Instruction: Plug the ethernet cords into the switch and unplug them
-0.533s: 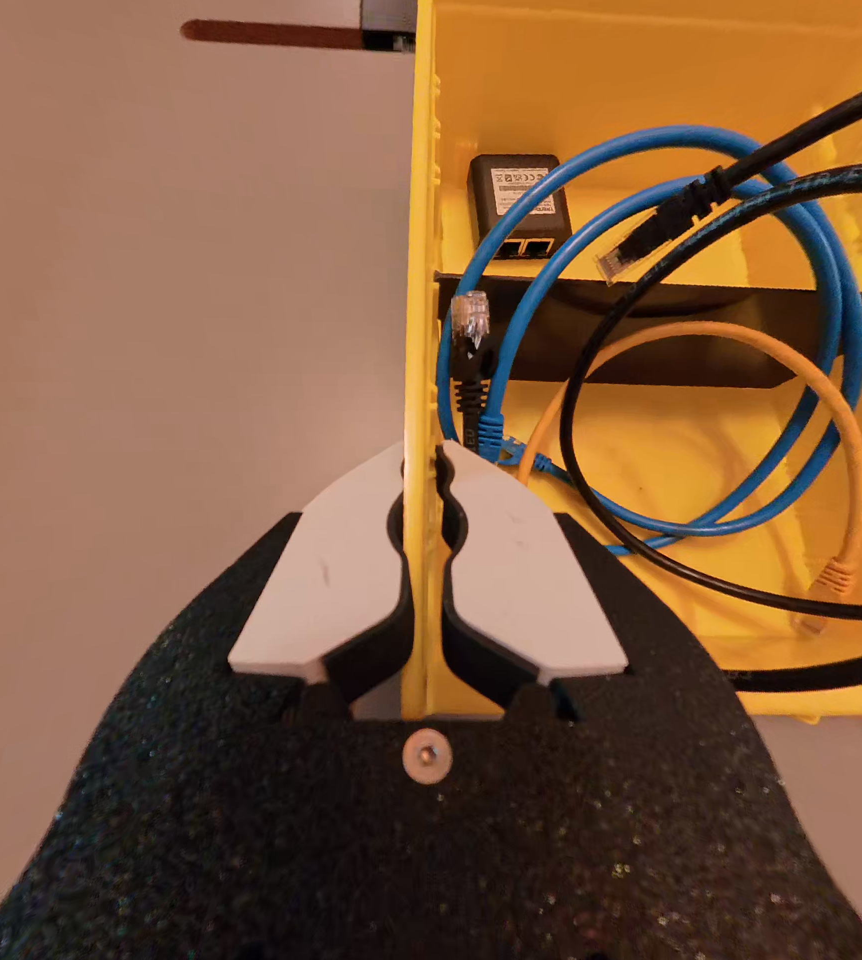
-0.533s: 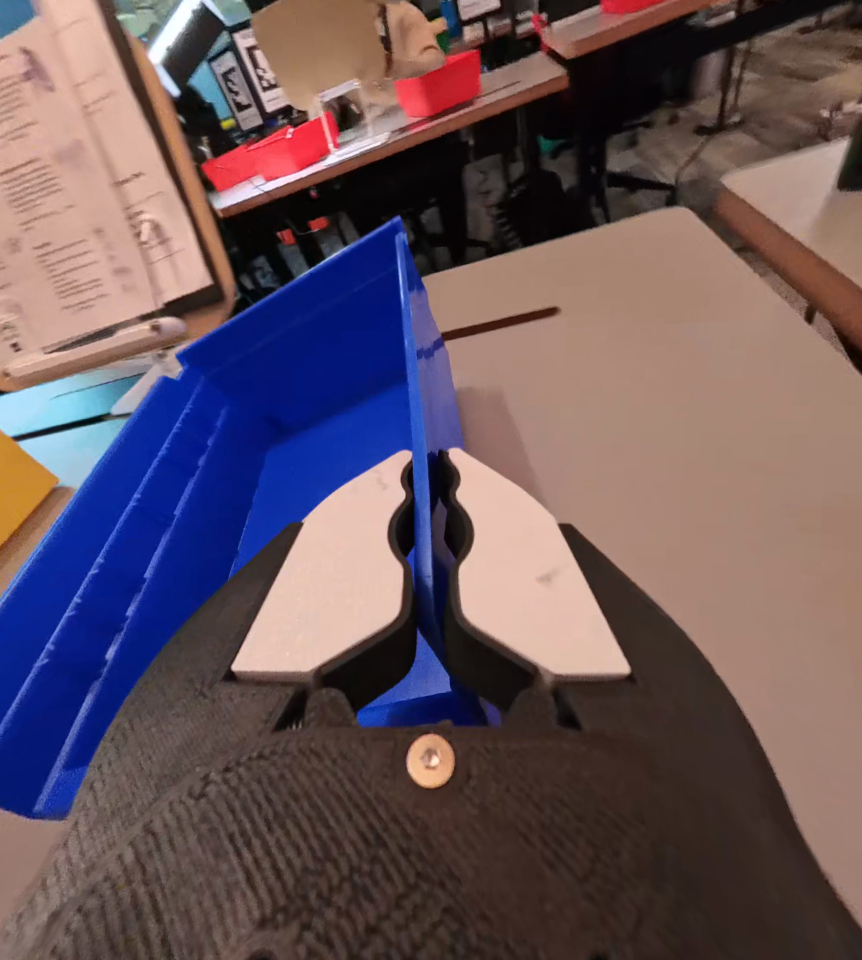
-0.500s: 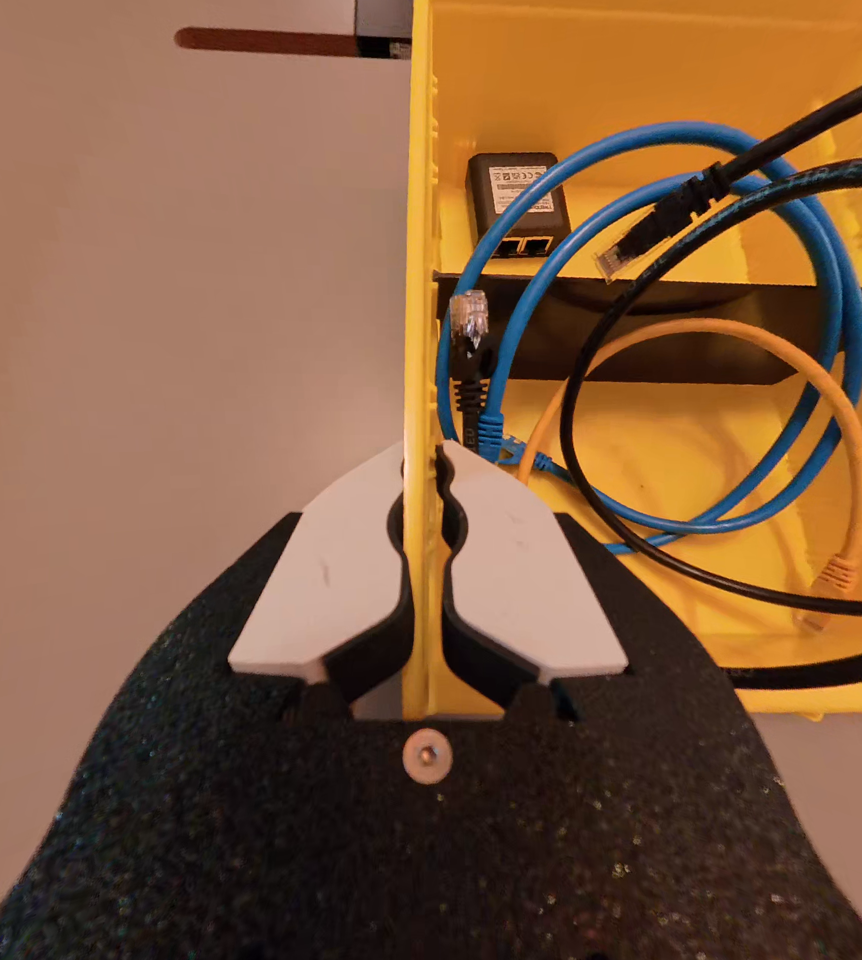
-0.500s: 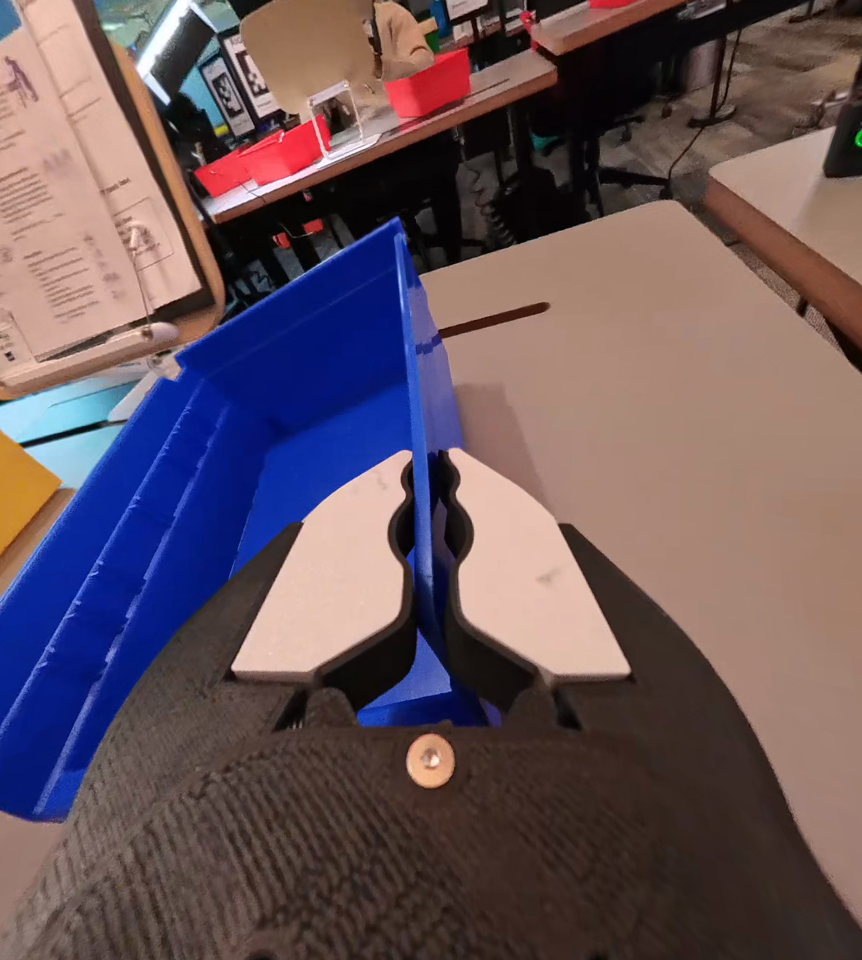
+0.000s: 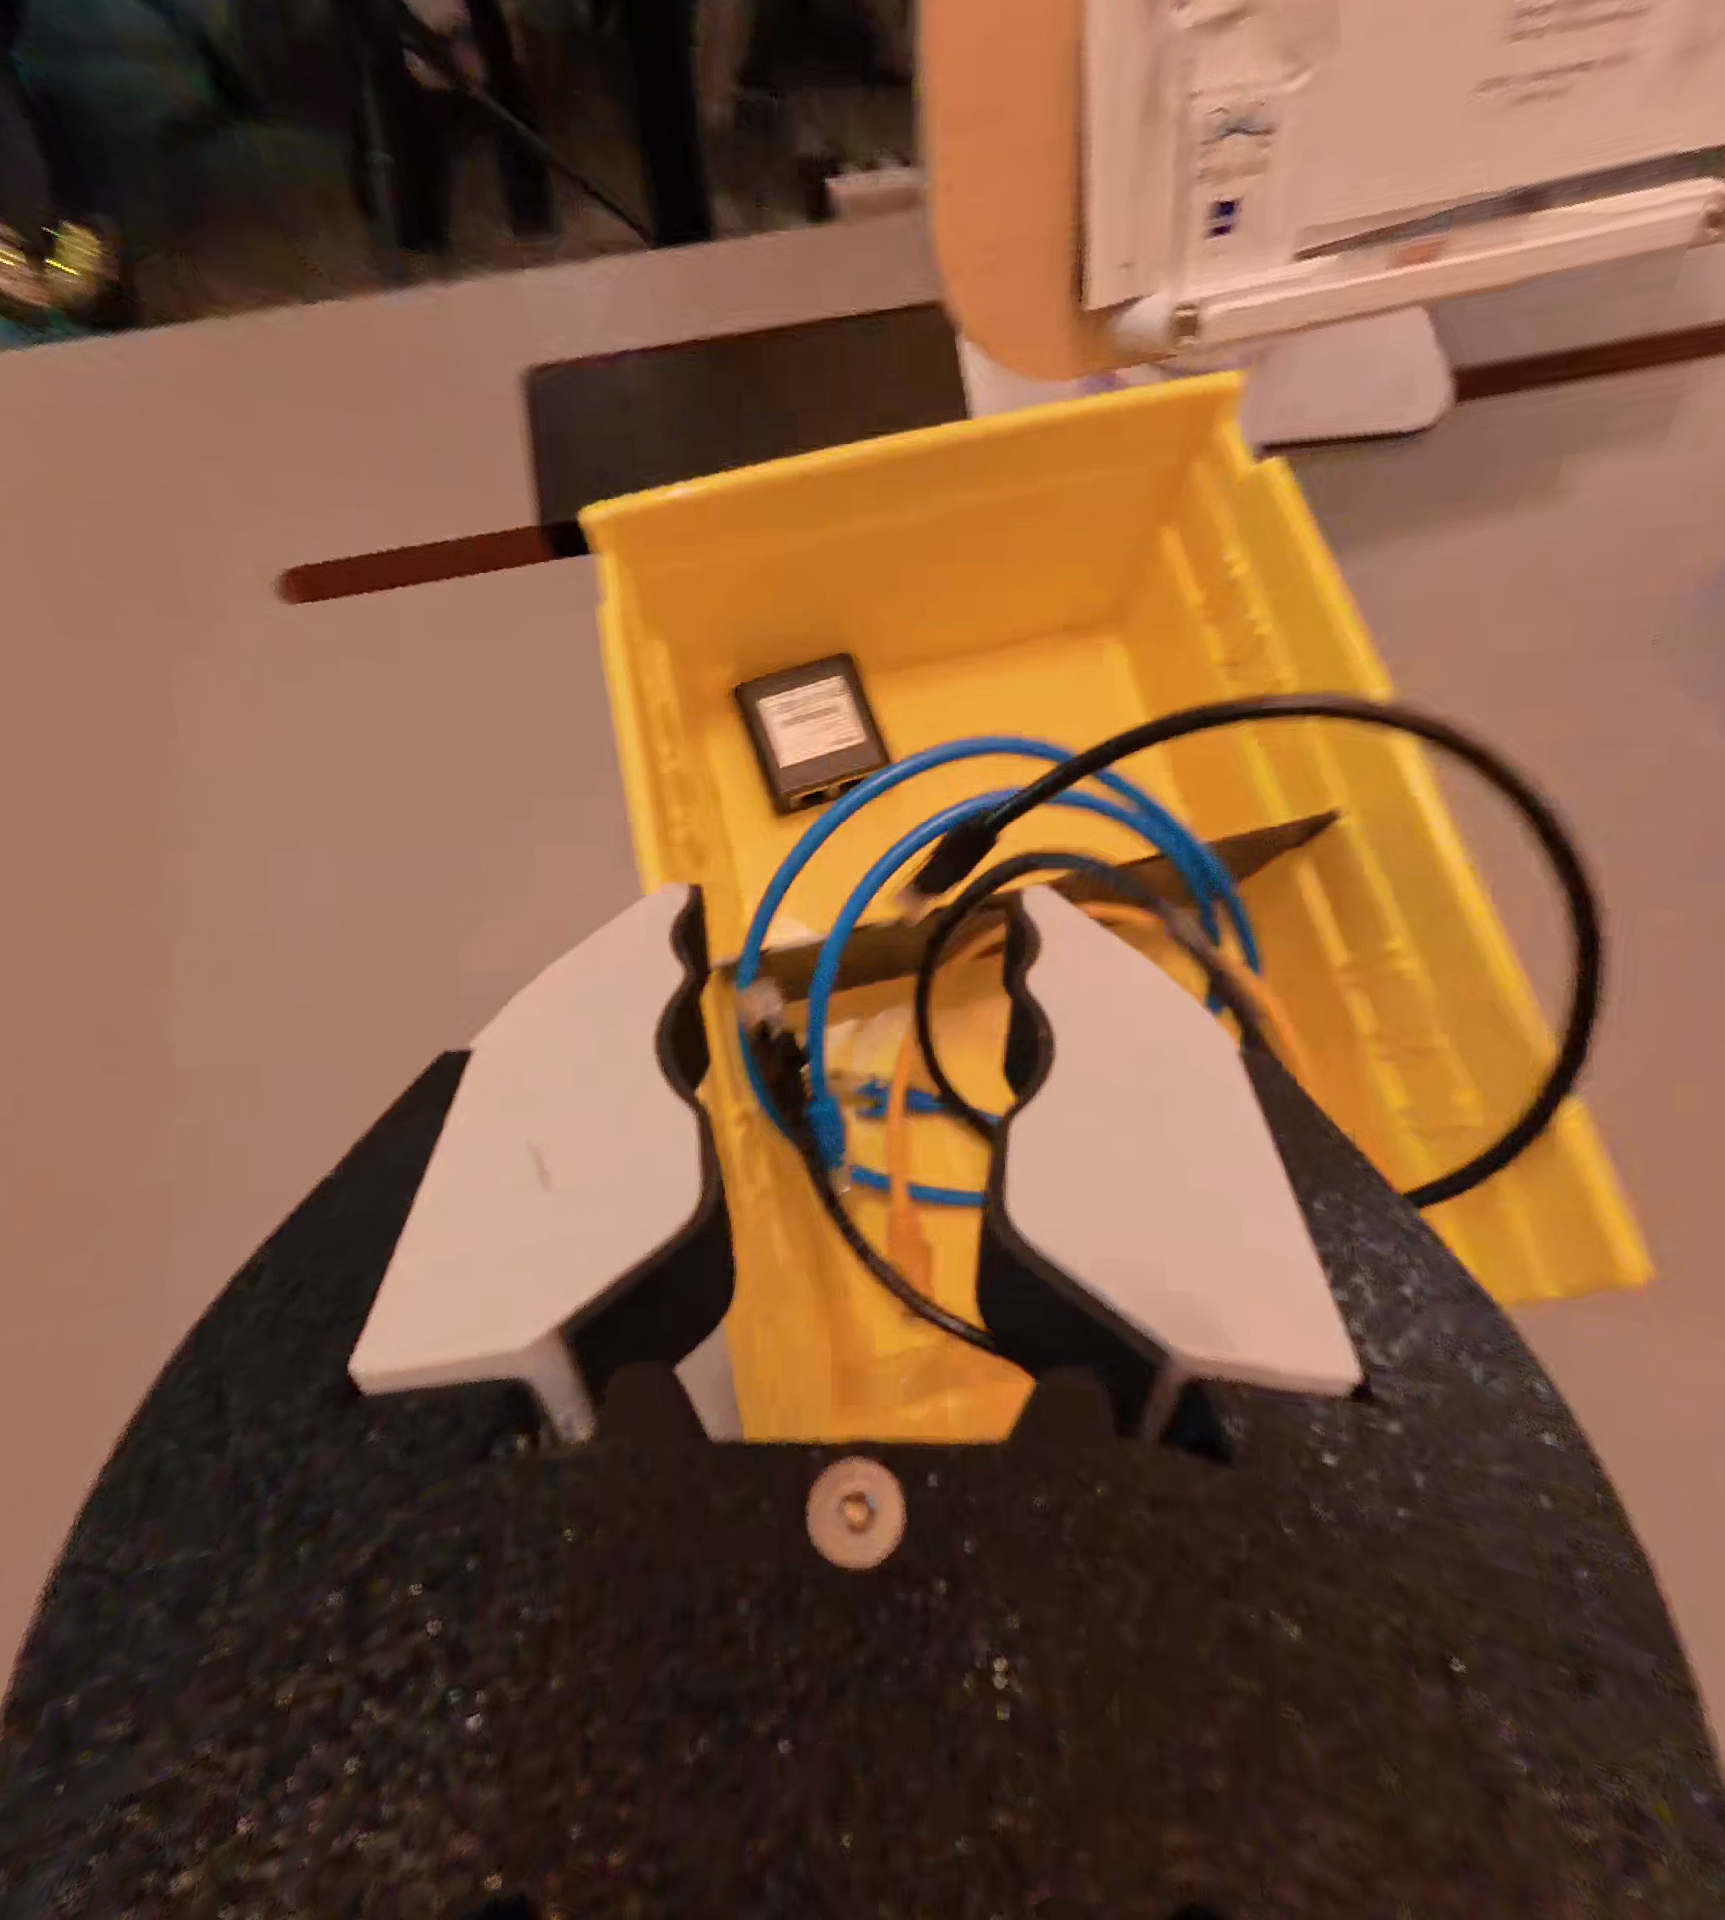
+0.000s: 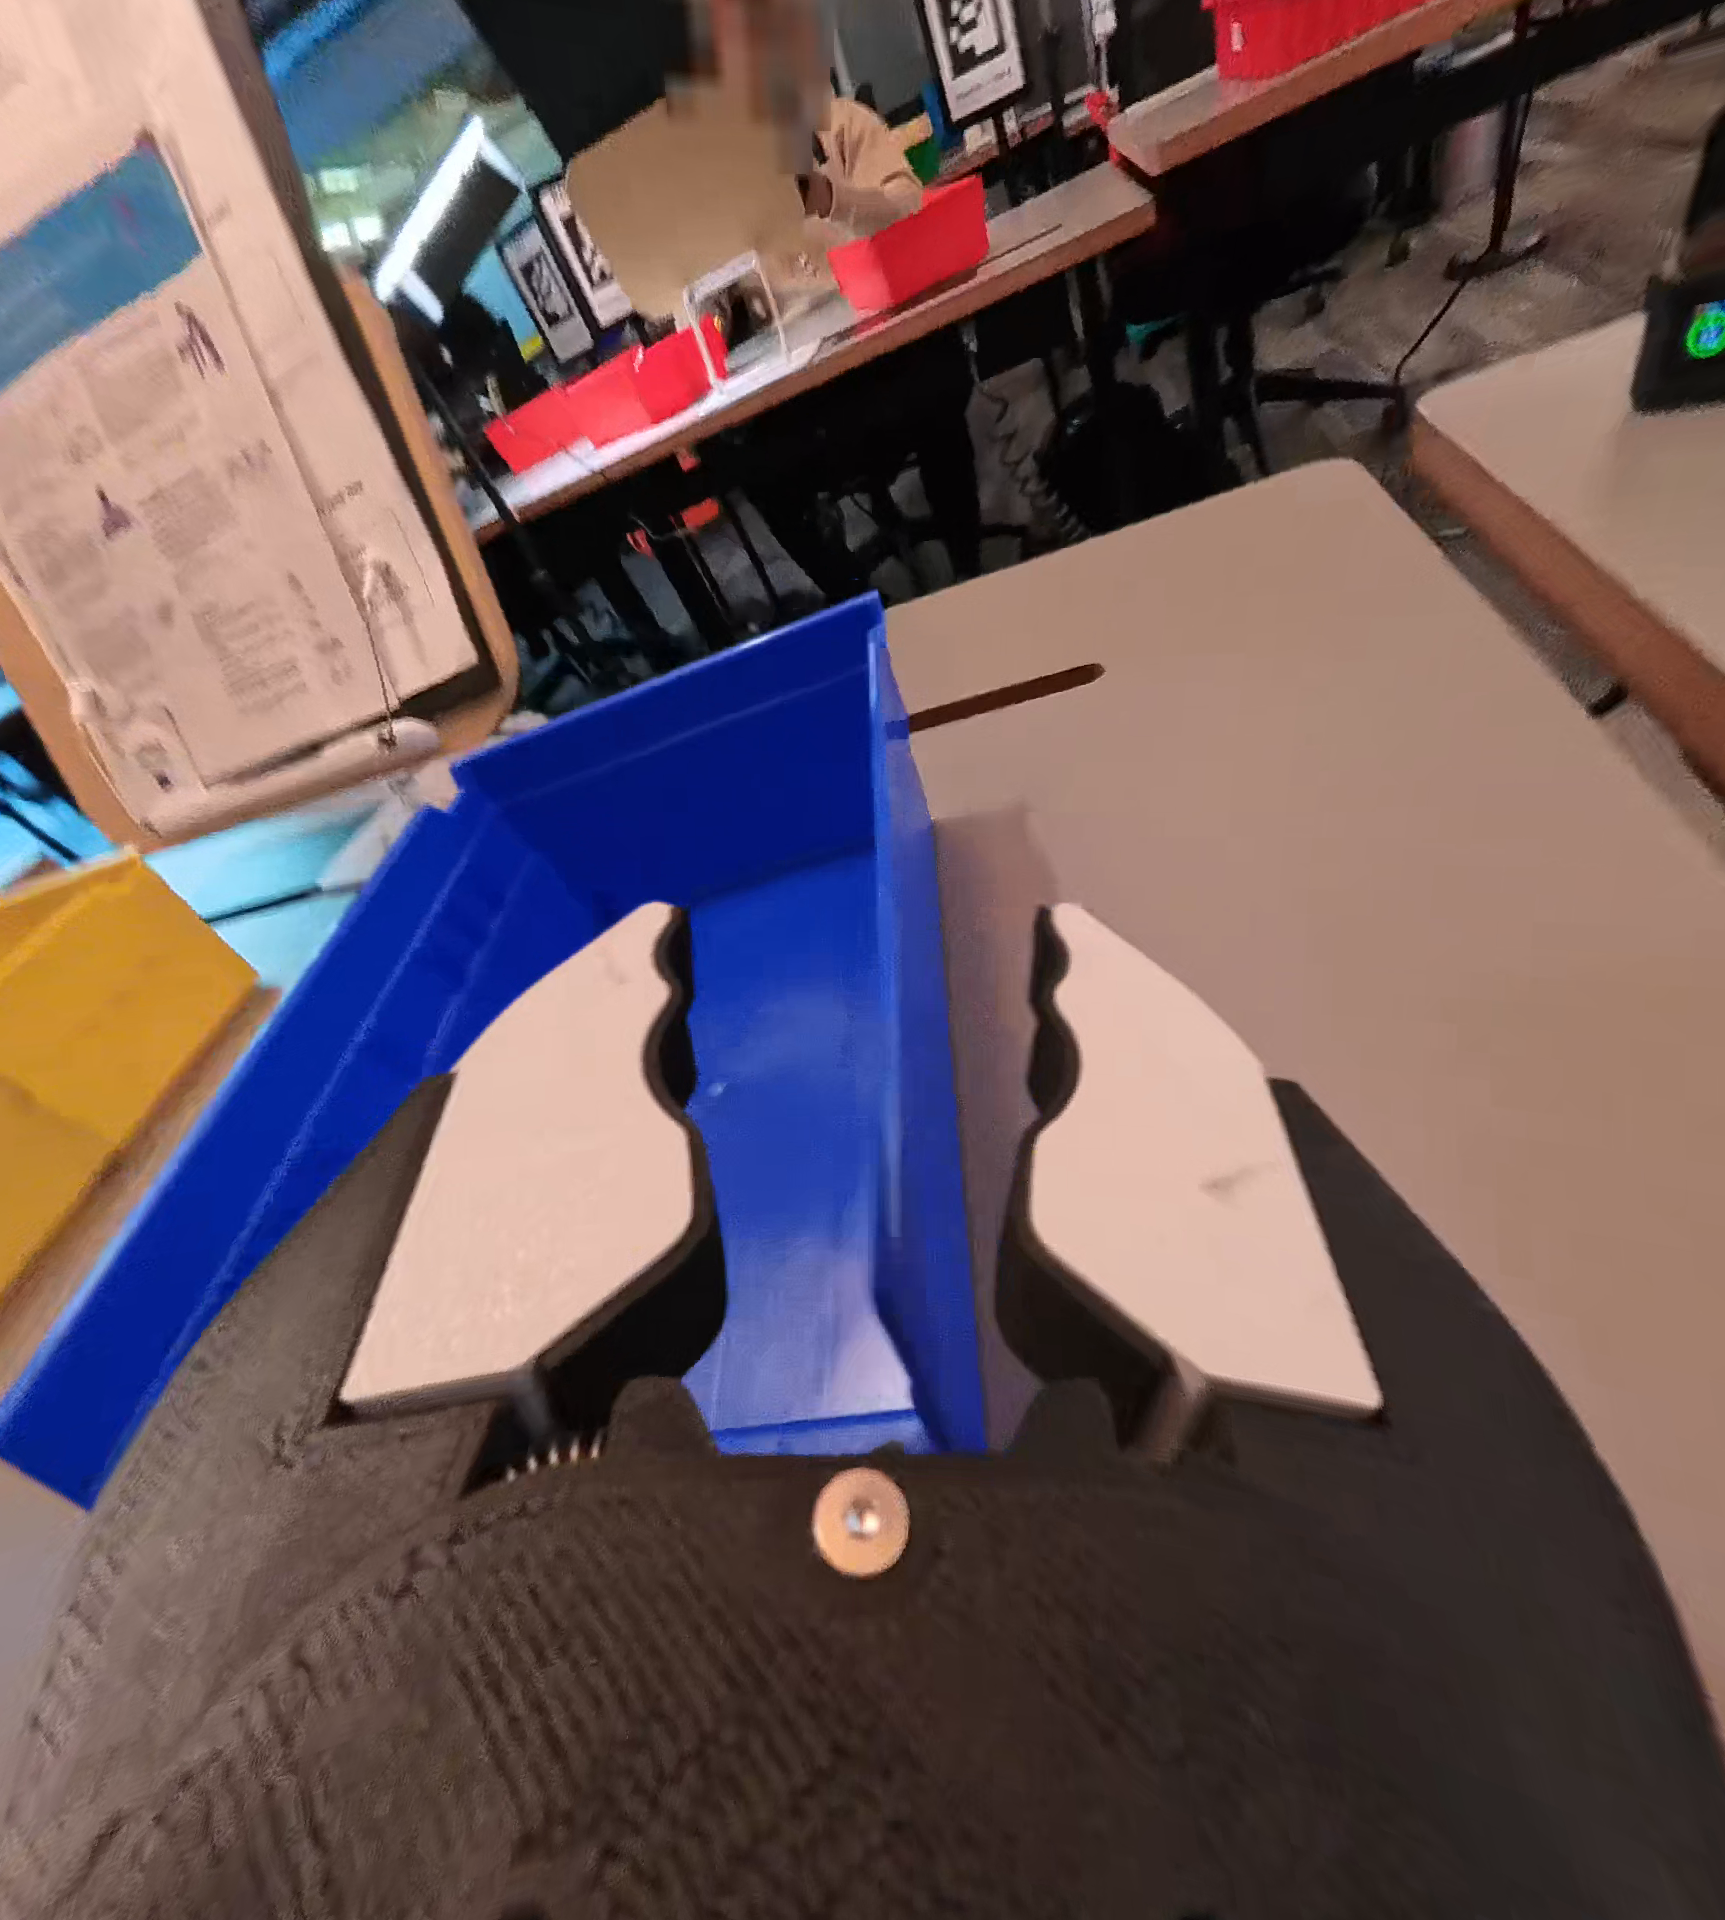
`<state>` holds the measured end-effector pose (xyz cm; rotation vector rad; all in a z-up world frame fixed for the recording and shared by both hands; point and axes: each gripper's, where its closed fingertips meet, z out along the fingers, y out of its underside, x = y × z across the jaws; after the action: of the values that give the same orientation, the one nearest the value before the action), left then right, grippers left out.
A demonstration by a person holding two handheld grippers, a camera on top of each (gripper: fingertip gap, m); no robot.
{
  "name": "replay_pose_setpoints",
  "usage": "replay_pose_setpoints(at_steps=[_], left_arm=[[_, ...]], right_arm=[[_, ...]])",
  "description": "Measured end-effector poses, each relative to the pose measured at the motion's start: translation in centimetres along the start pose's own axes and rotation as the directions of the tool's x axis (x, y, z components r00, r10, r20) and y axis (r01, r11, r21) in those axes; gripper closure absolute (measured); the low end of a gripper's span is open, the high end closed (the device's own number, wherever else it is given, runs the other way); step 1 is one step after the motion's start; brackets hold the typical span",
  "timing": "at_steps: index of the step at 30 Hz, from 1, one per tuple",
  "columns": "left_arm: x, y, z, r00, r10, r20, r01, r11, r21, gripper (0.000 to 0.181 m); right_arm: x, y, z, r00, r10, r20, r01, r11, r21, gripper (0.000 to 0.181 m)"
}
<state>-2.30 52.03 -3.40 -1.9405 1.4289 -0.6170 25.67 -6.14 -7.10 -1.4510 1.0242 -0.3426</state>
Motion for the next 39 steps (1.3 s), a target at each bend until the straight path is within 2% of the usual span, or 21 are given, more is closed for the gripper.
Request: replay_pose_setpoints(at_steps=[1,5,7,10,13,16,20,26,28,30,34,39], left_arm=[[0.6,-1.0,0.8,0.999,0.009,-0.033,-0.011,0.998,-0.055,0.118],[0.3,-3.8,5.8,1.0,0.01,-0.005,-0.011,0.963,-0.269,0.106],[0.3,-4.0,8.7,0.999,-0.043,0.003,0.041,0.929,-0.367,0.104],[0.6,-2.8,12.3,0.988,-0.153,0.02,0.142,0.849,-0.509,0.101],[0.1,-1.3,15.2,0.979,-0.183,0.085,0.199,0.808,-0.554,0.101],[-0.4,0.5,17.3,0.971,-0.192,0.145,0.24,0.767,-0.595,0.102],[-2.5,2.5,18.2,0.956,-0.119,0.27,0.27,0.721,-0.638,0.103],[-2.8,3.5,18.7,0.959,-0.049,0.279,0.236,0.68,-0.694,0.114],[-2.2,3.9,19.0,0.97,-0.044,0.239,0.205,0.674,-0.71,0.126],[-1.8,4.7,19.0,0.979,-0.014,0.202,0.162,0.655,-0.738,0.123],[-1.1,4.5,18.9,0.993,0.046,0.111,0.049,0.69,-0.722,0.124],[-0.5,-0.2,17.0,0.987,0.148,0.063,-0.089,0.83,-0.551,0.125]], right_arm=[[-0.9,-0.1,0.0,0.999,-0.054,0.008,0.054,0.998,-0.018,0.111],[-6.0,-0.8,0.5,0.981,-0.163,0.107,0.165,0.986,-0.009,0.09],[-7.8,-0.9,0.6,0.969,-0.202,0.139,0.203,0.979,0.008,0.095],[-7.7,-1.1,0.4,0.955,-0.288,0.075,0.289,0.957,-0.002,0.091],[-7.2,-1.6,0.0,0.947,-0.318,0.043,0.318,0.948,0.013,0.092],[-6.7,-2.0,0.0,0.961,-0.274,0.037,0.273,0.961,0.04,0.089],[-7.1,-1.8,0.2,0.965,-0.249,0.086,0.246,0.968,0.048,0.089],[-8.4,-1.1,0.9,0.961,-0.238,0.137,0.236,0.971,0.031,0.09],[-8.7,-1.0,0.9,0.959,-0.245,0.143,0.242,0.97,0.032,0.091],[-9.3,-1.3,0.8,0.958,-0.24,0.156,0.235,0.971,0.049,0.092],[-11.1,-1.9,0.3,0.947,-0.251,0.199,0.24,0.968,0.077,0.097],[-14.0,-2.1,-0.3,0.917,-0.309,0.254,0.292,0.951,0.101,0.1]])
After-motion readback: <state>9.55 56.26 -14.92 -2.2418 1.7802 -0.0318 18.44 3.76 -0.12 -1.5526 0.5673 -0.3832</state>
